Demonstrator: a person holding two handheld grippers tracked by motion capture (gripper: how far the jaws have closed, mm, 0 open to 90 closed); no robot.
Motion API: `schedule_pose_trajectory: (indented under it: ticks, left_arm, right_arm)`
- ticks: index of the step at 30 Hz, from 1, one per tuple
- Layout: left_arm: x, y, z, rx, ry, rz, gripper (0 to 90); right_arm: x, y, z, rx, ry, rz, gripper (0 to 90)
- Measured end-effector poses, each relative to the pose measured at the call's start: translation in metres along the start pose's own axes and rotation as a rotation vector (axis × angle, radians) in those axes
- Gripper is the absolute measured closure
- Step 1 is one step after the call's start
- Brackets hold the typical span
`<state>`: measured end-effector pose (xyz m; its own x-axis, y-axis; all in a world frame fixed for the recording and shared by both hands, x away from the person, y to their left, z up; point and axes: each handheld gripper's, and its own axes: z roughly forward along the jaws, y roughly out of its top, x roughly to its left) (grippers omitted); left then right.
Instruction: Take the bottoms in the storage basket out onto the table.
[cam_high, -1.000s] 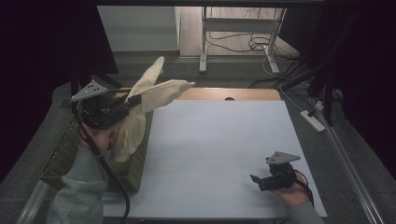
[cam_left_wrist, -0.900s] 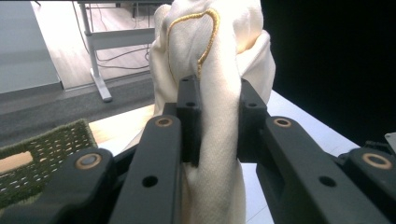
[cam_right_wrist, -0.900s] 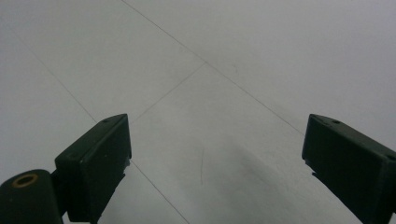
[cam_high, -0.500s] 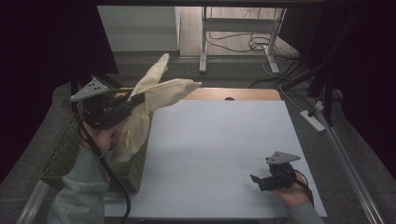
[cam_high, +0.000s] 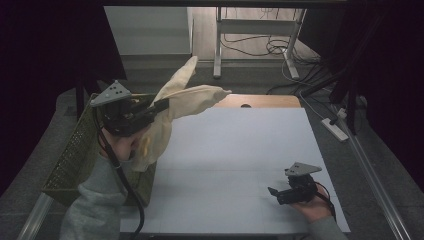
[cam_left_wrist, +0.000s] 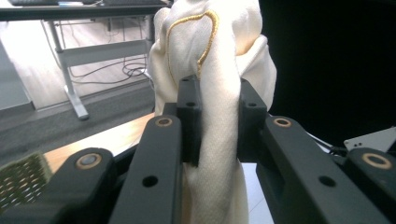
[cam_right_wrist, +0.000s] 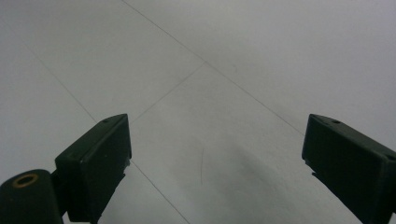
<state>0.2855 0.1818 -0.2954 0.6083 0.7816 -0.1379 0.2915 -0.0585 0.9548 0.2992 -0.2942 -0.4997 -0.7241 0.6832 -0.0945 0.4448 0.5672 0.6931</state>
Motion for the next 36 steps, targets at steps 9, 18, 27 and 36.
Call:
schedule_pose_trajectory:
  ticks: [9,18,27,36]
  left_arm:
    - [-0.013,0.002,0.008,0.001,-0.046,0.018,75.2]
    - [-0.022,0.005,0.02,0.011,-0.077,0.026,75.3]
    - [-0.03,0.005,0.028,0.013,-0.107,0.029,75.3]
    - [-0.037,0.004,0.042,0.026,-0.132,0.036,75.3]
  right_arm:
    - [0.0,0.0,0.0,0.002,-0.002,0.0,8.5]
    - [0.0,0.0,0.0,0.004,-0.003,0.0,8.6]
    - [0.0,-0.001,0.0,0.001,-0.004,-0.002,8.6]
    - [0.0,-0.001,0.0,0.004,-0.005,-0.003,8.7]
